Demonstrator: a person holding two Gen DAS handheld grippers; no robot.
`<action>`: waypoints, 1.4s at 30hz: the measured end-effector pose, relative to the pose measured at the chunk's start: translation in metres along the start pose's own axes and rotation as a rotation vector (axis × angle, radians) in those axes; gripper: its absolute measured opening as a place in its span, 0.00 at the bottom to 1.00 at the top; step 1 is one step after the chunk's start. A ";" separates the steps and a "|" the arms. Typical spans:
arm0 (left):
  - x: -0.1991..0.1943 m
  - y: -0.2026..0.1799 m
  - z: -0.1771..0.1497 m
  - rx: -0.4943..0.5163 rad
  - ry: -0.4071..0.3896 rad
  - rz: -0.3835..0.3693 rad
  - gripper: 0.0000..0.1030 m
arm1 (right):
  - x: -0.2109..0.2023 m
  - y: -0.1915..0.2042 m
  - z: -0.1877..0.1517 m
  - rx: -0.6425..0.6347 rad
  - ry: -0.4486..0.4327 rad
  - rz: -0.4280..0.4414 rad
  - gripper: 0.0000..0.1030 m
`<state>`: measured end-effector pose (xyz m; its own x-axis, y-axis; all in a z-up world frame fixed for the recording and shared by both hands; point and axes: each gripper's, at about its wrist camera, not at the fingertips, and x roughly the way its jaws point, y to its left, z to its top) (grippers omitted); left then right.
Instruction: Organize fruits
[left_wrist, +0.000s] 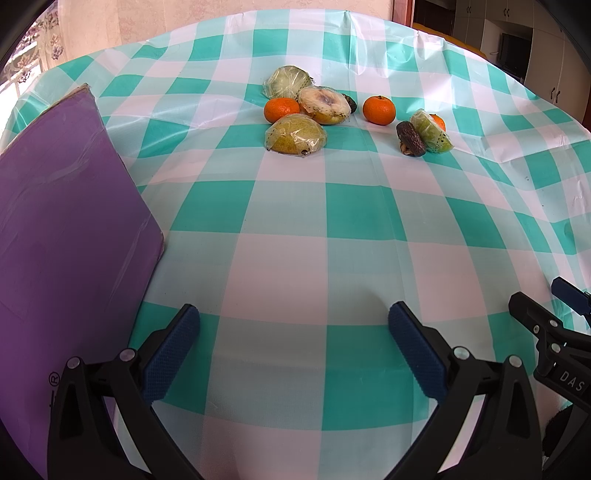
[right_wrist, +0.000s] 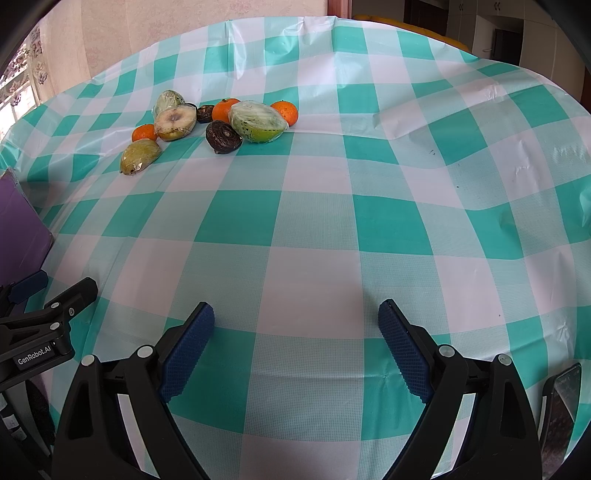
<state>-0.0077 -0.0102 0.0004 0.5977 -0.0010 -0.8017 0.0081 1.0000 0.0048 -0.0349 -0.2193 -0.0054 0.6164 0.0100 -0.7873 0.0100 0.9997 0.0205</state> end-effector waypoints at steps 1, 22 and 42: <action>0.000 0.000 0.000 0.000 0.000 0.000 0.99 | 0.000 0.000 0.000 0.000 0.000 0.000 0.85; 0.049 -0.004 0.075 -0.065 0.031 -0.028 0.98 | 0.034 -0.006 0.054 0.056 0.017 0.117 0.85; 0.089 0.009 0.137 -0.159 -0.015 -0.066 0.96 | 0.113 0.011 0.161 0.283 -0.060 0.239 0.72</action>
<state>0.1554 -0.0027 0.0106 0.6118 -0.0658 -0.7882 -0.0785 0.9866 -0.1433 0.1617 -0.2109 0.0050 0.6724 0.2324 -0.7028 0.0730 0.9240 0.3753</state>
